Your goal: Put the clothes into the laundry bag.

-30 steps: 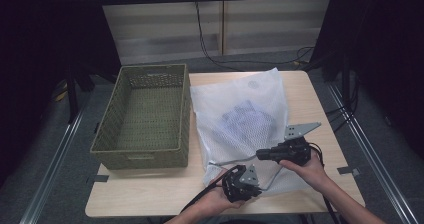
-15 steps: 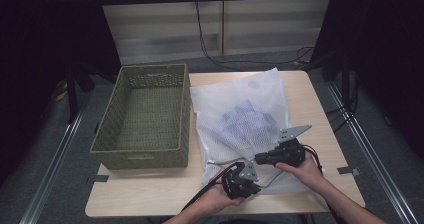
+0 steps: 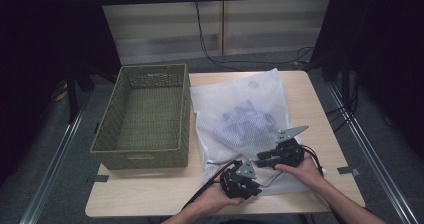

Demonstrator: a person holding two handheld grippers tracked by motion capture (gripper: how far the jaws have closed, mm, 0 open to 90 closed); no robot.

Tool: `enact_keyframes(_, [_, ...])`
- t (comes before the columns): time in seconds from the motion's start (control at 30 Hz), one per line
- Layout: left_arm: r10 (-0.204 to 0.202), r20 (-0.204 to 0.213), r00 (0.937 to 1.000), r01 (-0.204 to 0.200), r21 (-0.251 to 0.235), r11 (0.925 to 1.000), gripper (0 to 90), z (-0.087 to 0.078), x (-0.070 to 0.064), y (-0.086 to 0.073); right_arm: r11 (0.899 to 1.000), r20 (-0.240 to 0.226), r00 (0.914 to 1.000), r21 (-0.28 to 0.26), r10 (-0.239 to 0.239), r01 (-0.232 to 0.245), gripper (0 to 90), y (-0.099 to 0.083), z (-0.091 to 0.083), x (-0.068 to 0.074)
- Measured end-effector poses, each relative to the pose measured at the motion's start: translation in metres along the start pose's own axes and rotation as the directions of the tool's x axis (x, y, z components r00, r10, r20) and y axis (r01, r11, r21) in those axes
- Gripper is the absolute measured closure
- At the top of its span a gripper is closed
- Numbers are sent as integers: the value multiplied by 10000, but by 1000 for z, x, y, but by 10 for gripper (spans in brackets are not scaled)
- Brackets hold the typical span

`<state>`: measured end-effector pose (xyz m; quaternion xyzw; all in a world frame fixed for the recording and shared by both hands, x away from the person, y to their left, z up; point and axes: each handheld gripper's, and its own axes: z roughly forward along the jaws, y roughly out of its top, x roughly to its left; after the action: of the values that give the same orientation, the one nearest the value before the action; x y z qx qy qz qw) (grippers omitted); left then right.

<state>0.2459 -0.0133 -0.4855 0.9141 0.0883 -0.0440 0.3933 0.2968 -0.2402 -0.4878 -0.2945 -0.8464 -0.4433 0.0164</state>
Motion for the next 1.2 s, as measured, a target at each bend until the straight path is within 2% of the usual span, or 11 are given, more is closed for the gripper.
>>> enact_keyframes(0.17, [-261, -437, 9987, 242, -453, 9987, 685, -24, 4, -2, 9977, 101, 9999, -673, 66, -59, 571, 3, -16, 4])
enact_keyframes(0.27, [-531, -830, 9951, 464, -808, 9957, 679, -39, 9, -8, 9956, 157, 9999, -942, 26, -11, 616, 2, -26, 6])
enact_keyframes(0.47, [-888, -1646, 9824, 794, -627, 9949, 785, -67, 23, -26, 9956, 511, 9987, -936, 25, 23, 882, -17, -54, 7])
enact_keyframes(0.7, [-1168, -2153, 9695, 1151, -202, 9931, 839, -69, 35, -45, 9948, 1549, 9842, -688, 857, -758, 900, -50, -83, -7])
enact_keyframes(0.77, [-1182, -2324, 9654, 1253, 157, 9920, 840, -60, 39, -49, 9933, 1650, 9802, -549, 1092, -1015, 900, -54, -84, -12])
enact_keyframes(0.8, [-641, -2282, 9715, 833, 754, 9937, 839, -59, 41, -50, 9926, 1711, 9779, -401, 1201, -1149, 900, -56, -83, -14])
enact_keyframes(0.97, [-1086, -2332, 9663, 1209, 392, 9919, 797, -55, 38, -55, 9870, 2139, 9687, 718, 1257, -1440, 900, -62, -70, -20])
enact_keyframes(1.07, [-1049, -2614, 9595, 1257, 643, 9900, 788, -64, 39, -61, 9860, 2311, 9634, 633, 1357, -1540, 900, -63, -70, -24])
enact_keyframes(1.1, [-1303, -2681, 9545, 1472, 439, 9881, 784, -66, 37, -64, 9859, 2334, 9625, 603, 1381, -1561, 900, -63, -71, -25])
enact_keyframes(1.13, [-996, -2737, 9566, 1265, 824, 9885, 783, -71, 38, -66, 9848, 2420, 9599, 635, 1417, -1614, 900, -64, -72, -24])
enact_keyframes(1.2, [-1299, -2792, 9514, 1485, 466, 9878, 772, -76, 35, -74, 9851, 2534, 9571, 614, 1406, -1609, 900, -65, -73, -24])
